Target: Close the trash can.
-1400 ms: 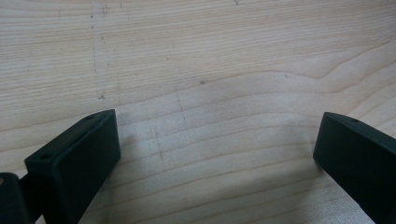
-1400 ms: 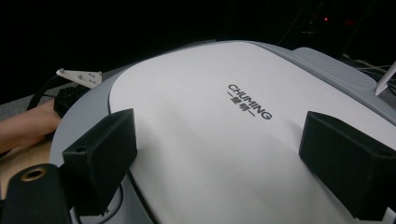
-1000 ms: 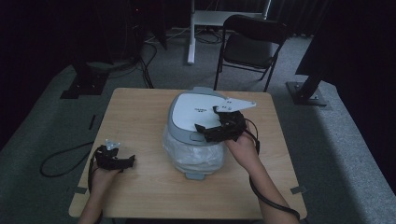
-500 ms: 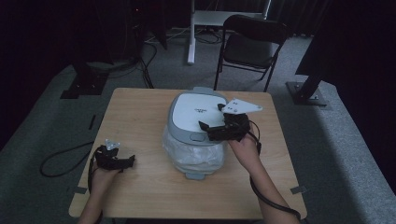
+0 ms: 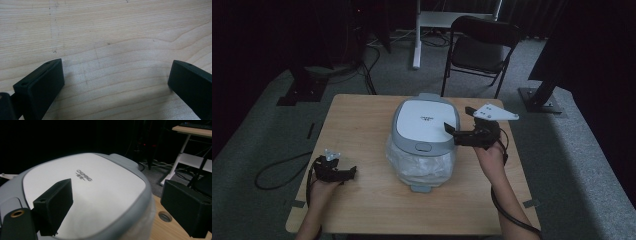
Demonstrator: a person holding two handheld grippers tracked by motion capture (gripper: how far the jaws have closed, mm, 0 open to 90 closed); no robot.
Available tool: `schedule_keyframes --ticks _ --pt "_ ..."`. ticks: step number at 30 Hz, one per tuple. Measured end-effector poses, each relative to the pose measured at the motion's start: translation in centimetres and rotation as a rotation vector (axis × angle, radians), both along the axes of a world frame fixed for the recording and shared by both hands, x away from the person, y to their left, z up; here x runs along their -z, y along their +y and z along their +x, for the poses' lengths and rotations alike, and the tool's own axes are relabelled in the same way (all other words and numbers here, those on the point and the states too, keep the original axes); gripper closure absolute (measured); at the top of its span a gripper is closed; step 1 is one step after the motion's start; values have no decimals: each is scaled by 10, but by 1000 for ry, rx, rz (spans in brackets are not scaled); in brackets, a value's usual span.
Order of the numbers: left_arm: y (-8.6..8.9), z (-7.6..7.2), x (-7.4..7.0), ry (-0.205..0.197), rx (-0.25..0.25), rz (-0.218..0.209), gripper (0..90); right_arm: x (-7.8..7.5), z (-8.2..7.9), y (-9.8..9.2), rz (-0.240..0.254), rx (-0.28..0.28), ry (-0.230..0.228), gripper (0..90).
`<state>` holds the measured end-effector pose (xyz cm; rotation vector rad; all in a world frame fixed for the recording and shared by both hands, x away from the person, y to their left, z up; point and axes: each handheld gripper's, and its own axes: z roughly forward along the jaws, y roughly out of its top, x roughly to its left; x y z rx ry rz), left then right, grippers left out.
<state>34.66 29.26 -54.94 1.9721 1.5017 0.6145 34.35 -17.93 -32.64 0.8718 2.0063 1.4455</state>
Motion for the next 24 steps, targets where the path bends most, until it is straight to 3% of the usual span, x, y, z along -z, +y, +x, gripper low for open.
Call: schedule_keyframes --ticks 15,24 --pt "0 0 0 0 0 0 13 12 -6 -39 26 73 27 102" --pt "0 0 0 0 0 0 13 30 -8 -61 38 117 58 102"
